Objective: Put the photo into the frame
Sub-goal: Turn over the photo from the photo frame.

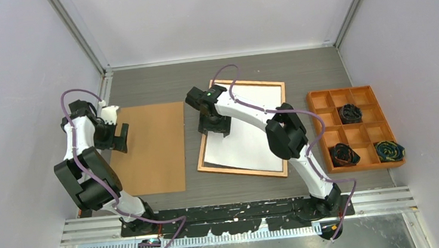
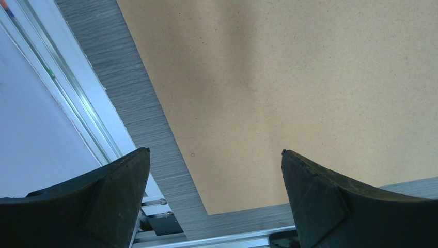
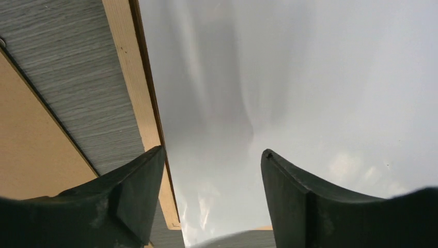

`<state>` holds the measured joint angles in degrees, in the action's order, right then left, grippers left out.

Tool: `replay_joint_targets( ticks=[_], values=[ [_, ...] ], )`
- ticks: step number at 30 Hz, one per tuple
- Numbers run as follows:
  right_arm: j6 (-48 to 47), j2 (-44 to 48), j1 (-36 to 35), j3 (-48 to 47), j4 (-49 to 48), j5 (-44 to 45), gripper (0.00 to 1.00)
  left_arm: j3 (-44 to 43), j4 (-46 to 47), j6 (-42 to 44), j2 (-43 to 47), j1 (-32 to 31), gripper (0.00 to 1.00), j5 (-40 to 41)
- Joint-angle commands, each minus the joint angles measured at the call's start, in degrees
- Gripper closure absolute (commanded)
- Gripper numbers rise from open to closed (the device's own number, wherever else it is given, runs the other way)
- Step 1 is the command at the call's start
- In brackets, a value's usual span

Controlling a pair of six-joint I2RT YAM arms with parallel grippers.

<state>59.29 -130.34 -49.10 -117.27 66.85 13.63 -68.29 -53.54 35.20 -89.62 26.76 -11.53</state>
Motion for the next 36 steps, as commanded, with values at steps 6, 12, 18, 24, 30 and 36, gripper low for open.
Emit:
replay_joint_targets(
  ticks=[6, 12, 18, 24, 30, 36],
  values=[
    [-0.71, 4.43, 0.76, -0.17, -3.38, -1.15, 0.10, -0.12, 0.25, 1.86, 0.42, 0.37, 0.00, 0.30],
    [-2.49, 8.72, 0.84, 2.82, -9.81, -3.10, 0.00, -1.71, -0.07, 2.19, -0.69, 0.46, 0.00, 2.73],
    [-2.24, 8.97, -0.78, 3.99, -19.93, -8.24, 0.00, -4.86, 1.10, 1.93, -2.52, 2.36, 0.00, 7.92],
    [-0.91, 1.54, -3.34, -2.51, -24.38, -15.77, 0.00, -5.62, 7.65, 1.40, -6.71, 5.30, 0.02, 16.67],
    [1.38, -3.70, -4.04, -3.36, -28.52, -18.41, 0.00, -2.54, 14.97, -0.55, -10.55, 5.61, 0.06, 21.02],
    [2.89, -6.18, -4.03, -2.49, -30.69, -19.40, 0.00, -0.18, 20.97, -0.64, -14.84, 5.62, 0.08, 24.96]
  ],
)
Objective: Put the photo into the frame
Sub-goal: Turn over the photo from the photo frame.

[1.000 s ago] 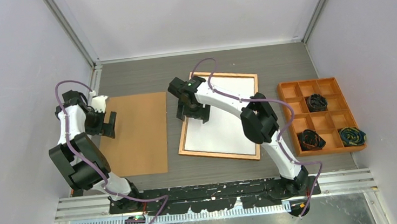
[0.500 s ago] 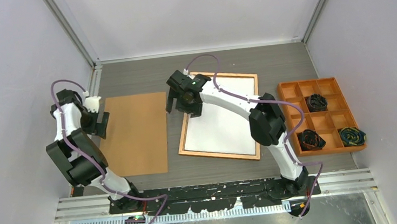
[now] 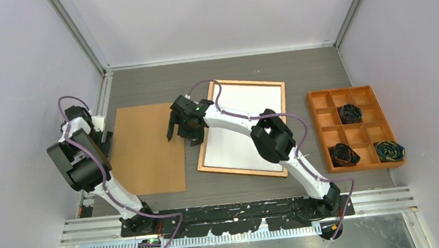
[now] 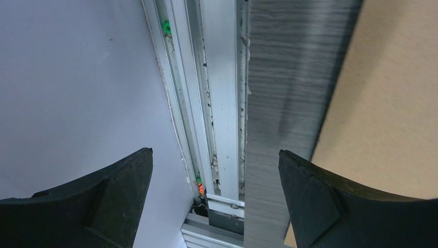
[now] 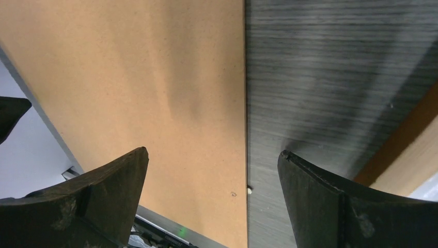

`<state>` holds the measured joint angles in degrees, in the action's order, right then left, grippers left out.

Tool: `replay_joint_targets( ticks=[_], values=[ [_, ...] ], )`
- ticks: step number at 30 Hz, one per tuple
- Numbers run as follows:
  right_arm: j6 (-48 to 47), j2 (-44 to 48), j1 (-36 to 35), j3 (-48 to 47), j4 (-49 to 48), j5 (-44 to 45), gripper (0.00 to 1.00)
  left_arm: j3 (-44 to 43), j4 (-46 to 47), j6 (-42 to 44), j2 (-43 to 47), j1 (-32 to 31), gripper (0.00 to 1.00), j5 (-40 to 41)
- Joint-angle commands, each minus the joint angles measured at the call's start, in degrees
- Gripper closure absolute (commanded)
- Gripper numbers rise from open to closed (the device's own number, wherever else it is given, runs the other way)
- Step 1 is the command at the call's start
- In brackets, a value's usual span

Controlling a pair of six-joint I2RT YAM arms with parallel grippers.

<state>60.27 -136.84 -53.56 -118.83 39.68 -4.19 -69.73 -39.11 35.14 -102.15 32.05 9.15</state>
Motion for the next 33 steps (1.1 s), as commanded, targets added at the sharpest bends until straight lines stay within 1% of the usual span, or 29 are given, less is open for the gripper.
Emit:
replay_joint_targets(
  ticks=[1, 4, 11, 18, 23, 26, 28, 30, 33],
  values=[
    [2.17, 0.02, 0.36, -0.78, -3.84, -1.68, 0.00, 1.43, 7.03, -0.57, -2.98, 0.32, 0.08, 4.64],
    [2.92, -0.74, 0.34, 0.04, -4.81, -2.13, 0.00, 2.07, 6.69, -0.73, -4.16, 0.33, 0.08, 3.28],
    [5.69, -2.22, 0.23, 2.01, -8.27, -3.79, 0.00, 3.69, 1.49, -1.45, -3.81, -0.45, 0.09, -4.76],
    [10.73, -2.49, 0.26, 4.70, -14.62, -6.18, 0.00, 6.84, 0.37, -0.57, -2.61, -2.46, 0.15, -7.45],
    [13.61, -1.59, 0.30, 6.05, -19.07, -7.57, 0.00, 8.20, 0.12, 0.33, -2.53, -3.65, 0.23, -8.33],
    [17.05, 0.11, 0.56, 9.64, -26.54, -9.43, 0.00, 8.59, -0.86, 0.95, -2.31, -4.41, 0.34, -8.88],
    [19.22, 1.00, 0.74, 11.23, -30.48, -10.44, 0.00, 8.90, -1.76, 1.52, -2.18, -5.03, 0.39, -10.87],
    [20.22, 1.69, 0.78, 11.99, -33.49, -11.43, 0.00, 9.28, -2.29, 2.10, -2.01, -5.55, 0.43, -11.31],
    [22.25, 2.87, 0.85, 13.49, -39.02, -13.04, 0.00, 9.59, -3.11, 2.62, -1.87, -6.06, 0.46, -12.06]
  ],
)
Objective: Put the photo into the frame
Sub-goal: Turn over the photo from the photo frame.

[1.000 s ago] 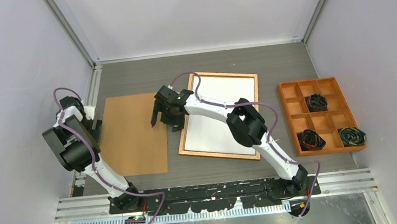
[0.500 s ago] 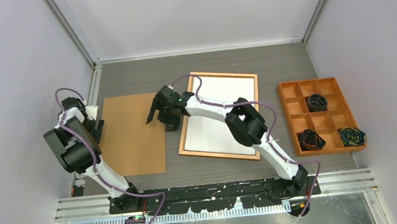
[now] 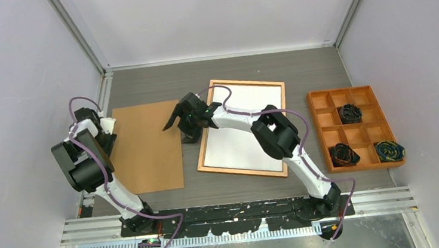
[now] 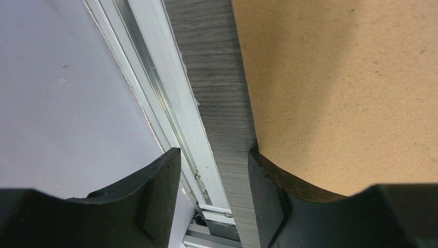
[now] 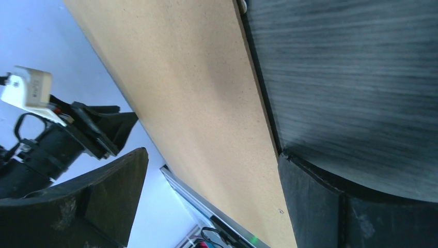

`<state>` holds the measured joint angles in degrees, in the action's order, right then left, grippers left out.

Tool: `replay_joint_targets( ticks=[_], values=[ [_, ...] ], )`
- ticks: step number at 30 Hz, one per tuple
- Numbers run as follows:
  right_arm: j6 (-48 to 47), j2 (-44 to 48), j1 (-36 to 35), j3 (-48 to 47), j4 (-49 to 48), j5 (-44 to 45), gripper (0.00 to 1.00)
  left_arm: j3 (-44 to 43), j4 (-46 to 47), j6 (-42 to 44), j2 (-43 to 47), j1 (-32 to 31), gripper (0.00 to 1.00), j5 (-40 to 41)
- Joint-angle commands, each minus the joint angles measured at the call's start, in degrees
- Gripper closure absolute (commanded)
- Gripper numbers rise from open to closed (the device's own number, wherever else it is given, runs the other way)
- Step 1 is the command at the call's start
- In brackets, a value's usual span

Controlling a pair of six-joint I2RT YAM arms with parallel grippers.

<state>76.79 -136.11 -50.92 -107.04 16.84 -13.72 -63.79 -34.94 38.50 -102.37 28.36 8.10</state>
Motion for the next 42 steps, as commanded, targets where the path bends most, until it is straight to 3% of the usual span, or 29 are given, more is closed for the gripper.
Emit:
replay_joint_targets(
  ticks=[1, 22, 34, 42],
  values=[
    [6.95, 2.43, -1.71, 2.46, -19.14, -4.09, 0.00, 3.69, -7.65, -0.58, -1.61, -2.61, 0.47, -11.26],
    [21.81, 5.94, -1.98, 12.11, -54.28, -10.28, 0.03, 3.25, -11.89, 2.42, -2.22, -3.16, 0.56, -14.26],
    [30.24, 6.87, -4.51, 18.94, -67.38, -12.44, 0.06, 2.95, -12.34, 2.08, -1.41, -3.21, 0.56, -14.68],
    [28.99, 8.31, -5.12, 19.17, -65.55, -12.21, 0.10, 2.21, -13.95, 1.96, 0.75, -3.16, 0.56, -16.26]
  ],
)
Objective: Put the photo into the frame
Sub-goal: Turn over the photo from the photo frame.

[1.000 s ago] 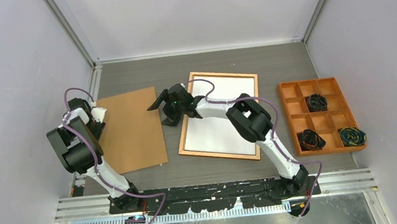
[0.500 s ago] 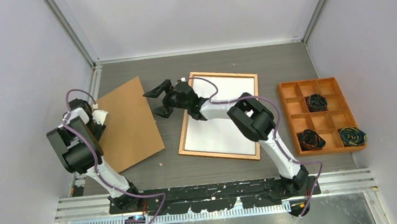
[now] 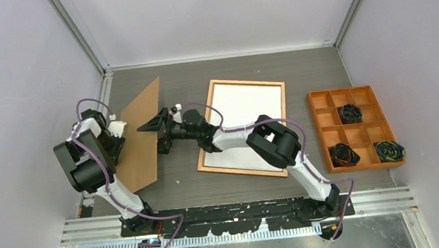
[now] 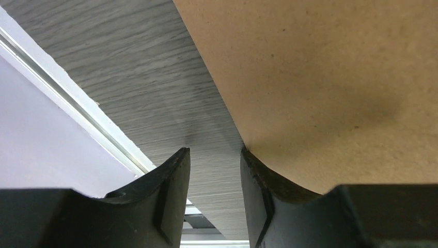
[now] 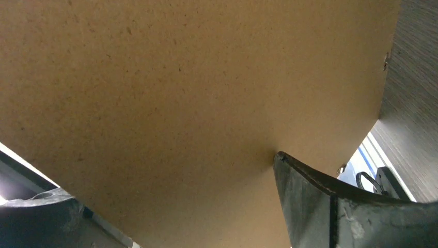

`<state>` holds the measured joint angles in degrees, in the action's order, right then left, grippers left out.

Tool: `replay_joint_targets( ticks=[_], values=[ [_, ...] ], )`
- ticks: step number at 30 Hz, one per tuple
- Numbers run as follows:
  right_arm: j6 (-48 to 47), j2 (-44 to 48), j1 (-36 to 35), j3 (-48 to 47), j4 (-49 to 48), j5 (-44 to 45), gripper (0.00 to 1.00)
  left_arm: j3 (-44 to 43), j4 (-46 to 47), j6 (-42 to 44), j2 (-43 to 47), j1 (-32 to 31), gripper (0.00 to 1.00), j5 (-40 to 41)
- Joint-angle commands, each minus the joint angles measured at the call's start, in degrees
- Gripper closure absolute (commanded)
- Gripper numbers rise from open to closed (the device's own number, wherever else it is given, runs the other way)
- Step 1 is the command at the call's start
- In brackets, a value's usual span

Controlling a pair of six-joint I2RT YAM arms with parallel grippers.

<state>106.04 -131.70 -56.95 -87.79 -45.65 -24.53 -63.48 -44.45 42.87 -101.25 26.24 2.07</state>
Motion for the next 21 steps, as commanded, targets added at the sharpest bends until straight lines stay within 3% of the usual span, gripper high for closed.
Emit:
replay_joint_targets(
  ticks=[1, 6, 8, 11, 12, 16, 21],
  values=[
    [-1.68, 4.79, 1.11, 0.46, -1.42, -1.47, 0.10, 1.75, -4.61, -2.33, -0.09, -1.02, 0.56, -10.30],
    [-13.60, 12.14, 3.16, 4.86, 11.46, -1.96, 0.20, 1.51, -5.47, -1.55, 1.32, -1.08, 0.55, -10.32],
    [-20.24, 15.11, 4.18, 4.95, 22.16, -1.55, 0.27, 1.58, -5.63, -1.31, 2.01, -1.08, 0.53, -10.59],
    [-31.73, 17.95, 4.66, 0.73, 39.84, 1.14, 0.45, 1.69, -6.12, -0.77, 3.14, -1.17, 0.47, -12.08],
    [-34.05, 18.12, 4.58, -0.77, 43.96, 2.10, 0.55, 1.82, -6.17, -0.63, 3.61, -1.22, 0.44, -12.66],
    [-34.50, 17.79, 4.59, -2.10, 45.16, 1.73, 0.79, 2.39, -6.37, 0.51, 5.92, -1.81, 0.30, -14.69],
    [-34.17, 17.34, 4.59, -3.08, 46.44, 1.04, 0.94, 1.99, -7.86, 2.19, 8.37, -2.57, 0.19, -17.33]
  ],
)
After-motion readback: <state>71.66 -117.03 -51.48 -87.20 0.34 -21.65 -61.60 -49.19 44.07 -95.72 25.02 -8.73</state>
